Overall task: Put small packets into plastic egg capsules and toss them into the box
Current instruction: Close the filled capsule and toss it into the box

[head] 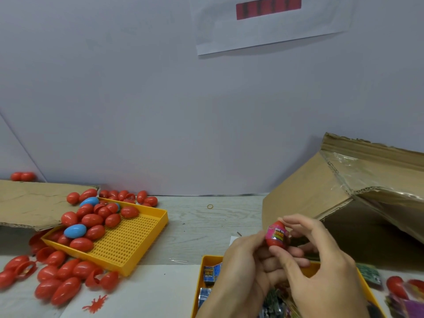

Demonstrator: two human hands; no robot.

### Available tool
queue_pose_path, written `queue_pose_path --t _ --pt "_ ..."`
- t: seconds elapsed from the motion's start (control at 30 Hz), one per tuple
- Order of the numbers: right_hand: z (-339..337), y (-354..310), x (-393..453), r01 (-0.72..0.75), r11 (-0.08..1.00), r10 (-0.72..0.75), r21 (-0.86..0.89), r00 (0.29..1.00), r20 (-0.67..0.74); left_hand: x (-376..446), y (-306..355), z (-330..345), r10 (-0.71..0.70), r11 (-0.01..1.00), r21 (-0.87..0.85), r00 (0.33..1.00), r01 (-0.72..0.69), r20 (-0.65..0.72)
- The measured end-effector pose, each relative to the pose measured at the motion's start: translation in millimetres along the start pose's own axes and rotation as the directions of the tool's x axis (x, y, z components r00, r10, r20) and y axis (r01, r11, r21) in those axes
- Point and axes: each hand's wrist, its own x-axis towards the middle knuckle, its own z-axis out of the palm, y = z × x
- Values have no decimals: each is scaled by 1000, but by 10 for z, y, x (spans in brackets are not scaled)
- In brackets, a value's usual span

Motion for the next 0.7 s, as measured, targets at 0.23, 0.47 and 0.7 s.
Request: queue_pose_path --t 0.23,0.47,0.7 --pt "11 1 10 -50 990 43 134 998 55 -1 -1 -11 -11 992 -123 1000 14 25" --pt "38 -31 35 -145 966 117 213 983 138 -7 155 -96 175 954 -206 962 -218 -209" --pt "7 -13 25 -212 962 166 174 955 245 -22 344 -48 400 911 23 867 -412 -299"
